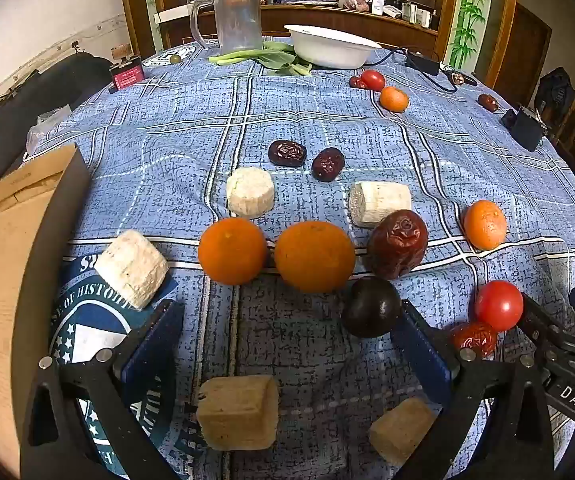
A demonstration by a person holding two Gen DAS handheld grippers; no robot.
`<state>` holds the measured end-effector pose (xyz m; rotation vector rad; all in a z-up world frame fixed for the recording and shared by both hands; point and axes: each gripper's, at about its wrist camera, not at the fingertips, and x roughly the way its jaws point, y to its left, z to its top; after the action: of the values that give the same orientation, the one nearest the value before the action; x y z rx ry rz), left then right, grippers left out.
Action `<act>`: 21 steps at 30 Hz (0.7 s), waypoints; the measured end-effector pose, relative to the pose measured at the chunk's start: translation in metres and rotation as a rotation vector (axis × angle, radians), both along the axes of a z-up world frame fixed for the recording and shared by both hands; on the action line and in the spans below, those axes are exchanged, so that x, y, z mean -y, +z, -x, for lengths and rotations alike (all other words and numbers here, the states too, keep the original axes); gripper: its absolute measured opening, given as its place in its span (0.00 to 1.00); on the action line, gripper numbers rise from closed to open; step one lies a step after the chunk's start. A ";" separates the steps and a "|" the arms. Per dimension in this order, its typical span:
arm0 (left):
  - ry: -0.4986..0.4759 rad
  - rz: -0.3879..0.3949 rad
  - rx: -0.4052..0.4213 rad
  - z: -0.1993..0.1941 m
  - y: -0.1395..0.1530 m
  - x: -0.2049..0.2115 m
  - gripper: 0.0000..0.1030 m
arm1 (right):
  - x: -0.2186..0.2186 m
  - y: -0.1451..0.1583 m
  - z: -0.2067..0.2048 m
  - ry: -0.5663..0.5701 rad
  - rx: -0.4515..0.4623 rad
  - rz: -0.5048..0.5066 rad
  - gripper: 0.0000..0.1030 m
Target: Organize fruits
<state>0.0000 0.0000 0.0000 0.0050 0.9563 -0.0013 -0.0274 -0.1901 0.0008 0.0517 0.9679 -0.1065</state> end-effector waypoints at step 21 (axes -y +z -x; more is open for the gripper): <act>0.000 0.002 0.000 0.000 0.000 0.000 1.00 | -0.001 0.000 -0.002 0.000 0.001 0.000 0.99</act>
<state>0.0000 0.0000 0.0000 0.0034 0.9563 -0.0021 -0.0252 -0.1895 0.0006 0.0517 0.9665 -0.1069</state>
